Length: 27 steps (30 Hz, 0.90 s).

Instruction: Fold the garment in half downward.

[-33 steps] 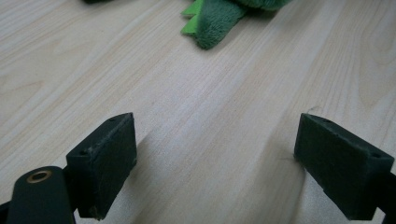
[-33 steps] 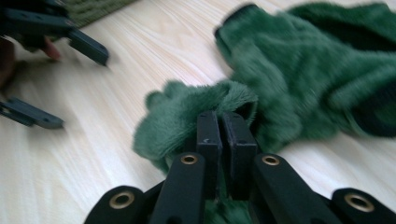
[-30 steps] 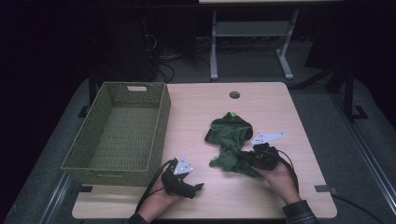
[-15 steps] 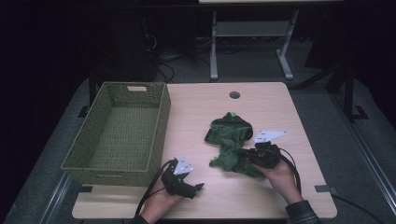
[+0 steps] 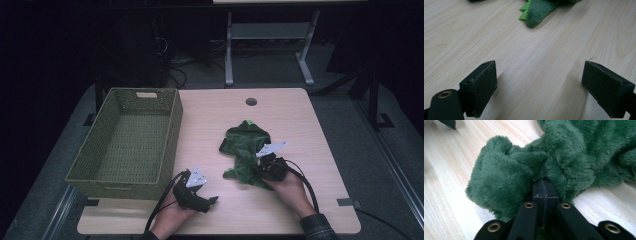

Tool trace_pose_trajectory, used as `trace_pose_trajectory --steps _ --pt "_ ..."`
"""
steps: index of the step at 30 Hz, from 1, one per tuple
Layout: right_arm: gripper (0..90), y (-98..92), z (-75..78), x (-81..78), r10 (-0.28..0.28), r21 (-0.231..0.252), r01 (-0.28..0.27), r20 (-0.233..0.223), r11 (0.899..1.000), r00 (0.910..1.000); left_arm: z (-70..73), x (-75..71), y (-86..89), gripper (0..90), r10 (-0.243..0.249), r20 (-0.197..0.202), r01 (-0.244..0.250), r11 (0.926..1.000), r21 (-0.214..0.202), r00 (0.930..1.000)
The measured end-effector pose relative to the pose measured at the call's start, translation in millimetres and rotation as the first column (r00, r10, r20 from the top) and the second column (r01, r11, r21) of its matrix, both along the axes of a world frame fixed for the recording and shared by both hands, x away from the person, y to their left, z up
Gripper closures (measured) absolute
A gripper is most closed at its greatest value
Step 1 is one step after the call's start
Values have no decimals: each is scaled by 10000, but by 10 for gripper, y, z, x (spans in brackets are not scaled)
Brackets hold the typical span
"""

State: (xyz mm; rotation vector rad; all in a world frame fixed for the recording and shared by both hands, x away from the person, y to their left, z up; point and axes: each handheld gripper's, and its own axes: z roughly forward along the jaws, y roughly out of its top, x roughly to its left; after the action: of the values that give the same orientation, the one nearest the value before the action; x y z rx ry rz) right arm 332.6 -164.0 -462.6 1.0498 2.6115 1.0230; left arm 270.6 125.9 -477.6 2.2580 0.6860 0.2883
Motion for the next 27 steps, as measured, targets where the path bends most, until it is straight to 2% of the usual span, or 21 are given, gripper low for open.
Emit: trace_pose_trajectory --steps 4,7,10,13,15,18,23,27 --pt "828 -132 161 -51 -271 597 241 509 9979 9983 0 2 1 123 -6 18 6 10000 10 10000" --pt "800 -270 256 -106 -415 866 353 710 9956 9966 -1 0 -1 123 5 1 -5 10000 -10 10000" --pt "771 -429 289 -169 -519 991 432 873 9941 9948 0 3 1 122 -12 28 12 10000 13 10000" --pt "736 -572 261 -230 -695 1038 610 800 9927 9944 0 0 -1 123 1 -1 -1 10000 -2 10000" --pt "717 -666 246 -266 -790 856 733 653 9936 9947 0 0 -1 122 3 1 -3 10000 -5 10000" --pt "698 -832 225 -331 -981 1050 903 714 9904 9926 0 2 -3 122 -6 -6 6 10000 -8 10000" --pt "687 -1019 187 -416 -1235 988 1168 648 9882 9902 -1 3 -6 122 2 -12 -2 10000 -21 10000" --pt "665 -1190 141 -550 -1338 862 1284 603 9880 9892 -1 3 -6 122 4 -11 -4 10000 -25 10000"
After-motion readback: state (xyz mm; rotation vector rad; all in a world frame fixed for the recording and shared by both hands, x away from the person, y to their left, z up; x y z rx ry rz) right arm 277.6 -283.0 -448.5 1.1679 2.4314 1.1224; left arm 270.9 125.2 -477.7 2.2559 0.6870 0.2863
